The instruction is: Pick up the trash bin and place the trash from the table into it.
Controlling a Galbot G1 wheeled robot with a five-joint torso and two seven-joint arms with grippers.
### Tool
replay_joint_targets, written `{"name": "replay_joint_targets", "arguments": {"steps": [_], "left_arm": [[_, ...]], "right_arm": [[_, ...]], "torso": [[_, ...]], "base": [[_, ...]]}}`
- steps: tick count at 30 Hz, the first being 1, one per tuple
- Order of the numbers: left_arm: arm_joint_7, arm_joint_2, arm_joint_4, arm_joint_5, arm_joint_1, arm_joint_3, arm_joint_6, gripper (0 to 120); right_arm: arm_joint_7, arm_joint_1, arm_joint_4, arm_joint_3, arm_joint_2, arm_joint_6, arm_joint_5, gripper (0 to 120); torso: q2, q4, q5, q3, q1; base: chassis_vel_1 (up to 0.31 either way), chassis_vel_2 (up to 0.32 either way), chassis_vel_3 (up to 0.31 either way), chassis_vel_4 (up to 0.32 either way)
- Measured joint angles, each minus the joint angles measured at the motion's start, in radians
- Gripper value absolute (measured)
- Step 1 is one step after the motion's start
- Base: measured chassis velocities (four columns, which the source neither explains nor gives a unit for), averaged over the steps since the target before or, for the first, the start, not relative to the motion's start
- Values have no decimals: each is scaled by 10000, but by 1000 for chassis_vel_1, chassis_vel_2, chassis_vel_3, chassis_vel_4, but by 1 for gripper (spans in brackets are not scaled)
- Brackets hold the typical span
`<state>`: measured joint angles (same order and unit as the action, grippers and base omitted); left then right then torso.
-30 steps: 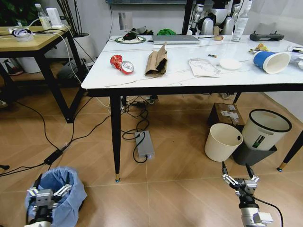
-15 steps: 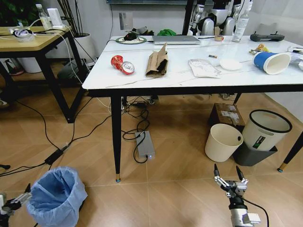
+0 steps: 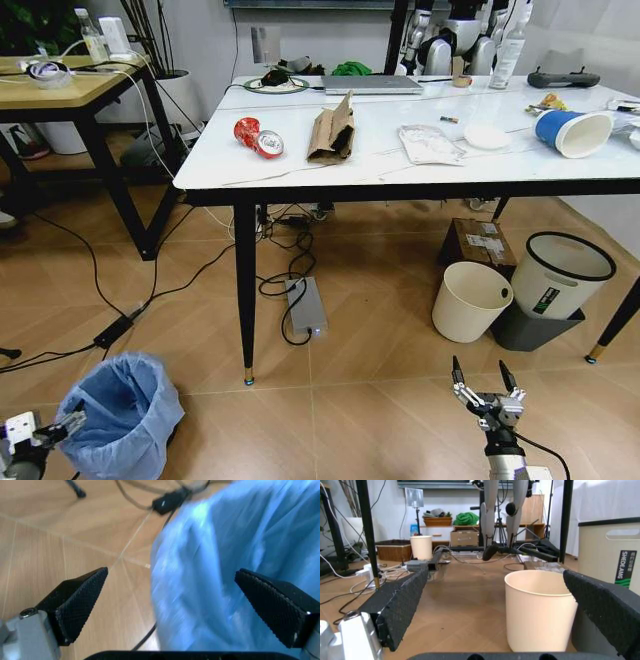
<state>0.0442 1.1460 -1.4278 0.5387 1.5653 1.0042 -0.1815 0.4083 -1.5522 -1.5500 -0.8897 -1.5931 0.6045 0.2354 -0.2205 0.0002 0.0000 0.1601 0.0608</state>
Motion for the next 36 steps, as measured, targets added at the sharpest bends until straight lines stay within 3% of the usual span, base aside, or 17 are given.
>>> {"name": "replay_joint_targets", "arguments": {"steps": [6, 8, 11, 21, 27, 31, 33, 36], "left_arm": [[16, 103, 821, -112, -452, -19, -10, 100], [19, 167, 948, -132, -509, -74, -20, 100], [36, 235, 933, -143, -581, -145, -17, 98], [6, 298, 404, -65, -546, -270, -14, 90], [-65, 301, 458, -49, -543, -207, -24, 73], [-59, 368, 598, -100, -581, -194, -19, 53], [-59, 390, 616, -112, -598, -199, -27, 50], [-45, 453, 664, -152, -677, -239, -67, 36]], "right_arm": [[10, -22, -93, -51, -57, 5, -69, 100], [11, -30, -112, -64, -78, 1, -85, 100], [11, -9, -128, -68, -101, -15, -112, 100], [1, 38, -219, -98, -108, -60, -122, 100], [0, 24, -253, -92, -96, -64, -131, 100], [-6, 34, -334, -91, -84, -119, -132, 100], [-9, 30, -360, -93, -76, -141, -132, 100], [-17, 31, -384, -105, -33, -174, -132, 100]], "torso": [[-6, -4, 14, 2, 0], [-6, 0, -9, 6, 2], [-9, -1, 6, 6, 2], [-14, -3, 3, 10, 4], [-15, -2, 3, 11, 4], [-18, 0, 7, 11, 4], [-18, 1, 2, 12, 5], [-19, 0, 6, 12, 5]], "base": [[0, 0, 0, 0], [0, 0, 0, 0], [0, 0, 0, 0], [0, 0, 0, 0], [0, 0, 0, 0], [0, 0, 0, 0], [0, 0, 0, 0], [0, 0, 0, 0]]}}
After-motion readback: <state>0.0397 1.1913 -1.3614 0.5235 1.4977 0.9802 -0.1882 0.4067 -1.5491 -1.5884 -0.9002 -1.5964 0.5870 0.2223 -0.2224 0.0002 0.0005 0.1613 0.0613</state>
